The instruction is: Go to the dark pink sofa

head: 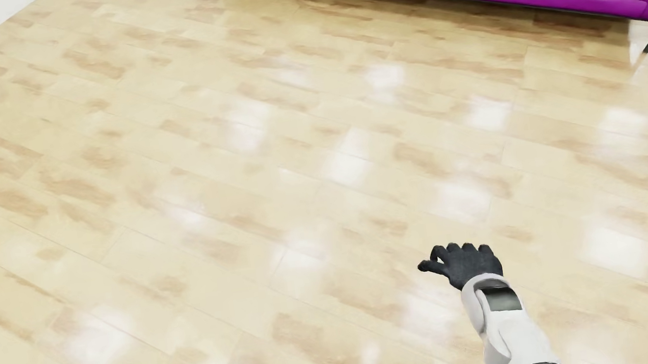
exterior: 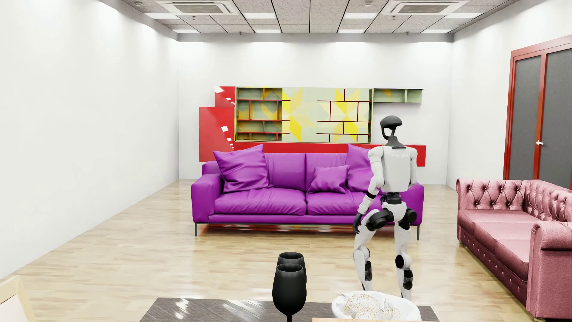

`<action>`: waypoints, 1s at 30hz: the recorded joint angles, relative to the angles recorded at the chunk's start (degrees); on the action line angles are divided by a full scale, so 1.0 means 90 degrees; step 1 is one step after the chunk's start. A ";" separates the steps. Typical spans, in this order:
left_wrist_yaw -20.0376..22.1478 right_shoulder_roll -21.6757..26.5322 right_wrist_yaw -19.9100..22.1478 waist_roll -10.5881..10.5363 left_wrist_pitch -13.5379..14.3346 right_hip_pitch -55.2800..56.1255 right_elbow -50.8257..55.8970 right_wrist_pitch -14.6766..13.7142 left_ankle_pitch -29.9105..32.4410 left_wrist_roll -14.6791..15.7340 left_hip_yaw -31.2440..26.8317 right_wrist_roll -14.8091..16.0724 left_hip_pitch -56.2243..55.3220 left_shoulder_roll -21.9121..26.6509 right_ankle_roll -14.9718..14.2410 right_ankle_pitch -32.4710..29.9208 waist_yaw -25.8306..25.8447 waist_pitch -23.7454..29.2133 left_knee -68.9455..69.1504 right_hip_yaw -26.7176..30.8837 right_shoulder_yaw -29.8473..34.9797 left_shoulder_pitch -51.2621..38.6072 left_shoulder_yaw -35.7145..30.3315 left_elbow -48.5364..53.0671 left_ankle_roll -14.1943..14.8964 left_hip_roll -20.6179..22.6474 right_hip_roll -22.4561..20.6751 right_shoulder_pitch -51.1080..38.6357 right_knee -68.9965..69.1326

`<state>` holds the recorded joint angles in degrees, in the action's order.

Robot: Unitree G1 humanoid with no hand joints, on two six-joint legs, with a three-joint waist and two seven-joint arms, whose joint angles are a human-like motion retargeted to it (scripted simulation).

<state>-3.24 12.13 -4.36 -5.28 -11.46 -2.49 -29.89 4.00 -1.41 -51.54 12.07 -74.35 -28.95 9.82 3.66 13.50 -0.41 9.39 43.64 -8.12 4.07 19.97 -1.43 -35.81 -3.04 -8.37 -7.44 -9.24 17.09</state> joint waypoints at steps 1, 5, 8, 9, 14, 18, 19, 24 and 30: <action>0.0068 -0.0040 -0.0036 0.0021 0.0019 -0.0237 0.0381 0.0072 0.0069 0.0051 -0.0063 0.0335 0.0016 -0.0111 0.0000 0.0132 -0.0057 -0.0031 -0.1395 0.0064 0.0218 0.0149 0.0201 0.0116 0.0111 0.0256 -0.0074 -0.0213 -0.0140; 0.0086 0.0081 -0.0266 0.0159 0.0224 -0.1078 0.1898 0.0001 0.0368 -0.0132 -0.0019 0.1810 0.0210 -0.0501 -0.0084 0.0473 -0.0186 -0.0086 -0.3577 0.0261 0.1080 0.0532 0.0541 0.0398 -0.0119 0.0770 -0.0170 -0.0393 0.0068; 0.0145 0.0143 -0.0376 0.0402 0.0132 -0.0979 0.2314 0.0211 0.0293 -0.0415 -0.0046 0.1757 0.0213 -0.0808 -0.0510 -0.0633 -0.0268 -0.0021 -0.1760 0.0335 0.1400 0.0438 0.0626 0.0216 -0.0712 0.0867 0.0179 0.0240 0.2148; 0.0176 0.0113 -0.0438 0.0497 0.0120 -0.0568 0.2209 0.0343 -0.0189 -0.0461 0.0063 0.1519 0.0333 -0.0930 -0.0909 -0.1209 -0.0282 0.0007 -0.1295 0.0383 0.1494 0.0390 0.0675 0.0183 -0.0673 0.0849 0.0359 0.0458 0.3393; 0.0312 -0.0528 0.0028 0.0798 0.0439 0.1933 0.0581 0.1050 -0.1424 -0.0765 0.0235 0.0558 0.2024 -0.0950 -0.0752 -0.1682 -0.0032 0.0071 -0.1410 0.0355 0.0975 -0.0235 0.0389 0.0349 -0.0378 0.0997 0.1472 0.1578 0.6527; 0.0397 -0.0829 0.0063 0.0835 0.0948 0.3026 -0.0933 0.1698 -0.1957 -0.0542 -0.0125 0.1501 0.3236 -0.0634 -0.0334 -0.1426 0.0369 0.0025 -0.2020 -0.0422 -0.0356 -0.0874 -0.0027 0.1143 -0.0235 0.1251 0.2126 0.2368 0.3921; 0.0423 -0.0748 -0.0100 0.0839 0.1018 0.3015 -0.1304 0.1755 -0.2078 -0.0377 -0.0171 0.1419 0.3511 -0.0567 -0.0389 -0.1594 0.0432 0.0007 -0.2200 -0.0807 -0.0407 -0.0983 -0.0069 0.1395 -0.0152 0.1282 0.2161 0.2472 0.2566; 0.0335 -0.0265 -0.1498 0.0733 0.0664 0.2995 -0.2250 0.1082 -0.2150 0.0377 -0.0043 -0.0056 0.4772 -0.0404 -0.0272 -0.2428 0.0545 -0.0046 -0.2481 -0.0845 0.0100 -0.1094 0.0174 0.1693 0.0039 0.1246 0.1280 0.2697 -0.0478; -0.0246 -0.0874 -0.0670 0.0228 -0.0557 0.2222 -0.1994 0.0939 0.0374 -0.0022 0.0440 -0.0301 0.3320 -0.0531 0.0084 -0.1370 0.0489 0.0020 0.2137 -0.0591 -0.0599 -0.0699 0.0222 -0.0524 -0.0009 -0.0155 0.0758 0.1998 0.0921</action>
<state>-5.45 4.26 -10.39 -3.23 -16.47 17.51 -47.84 12.45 1.95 -51.74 16.02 -77.05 0.93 5.03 4.41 1.17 3.98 9.57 62.88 -13.44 -1.32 13.69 0.56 -40.53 -3.13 -9.77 -0.62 8.74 25.38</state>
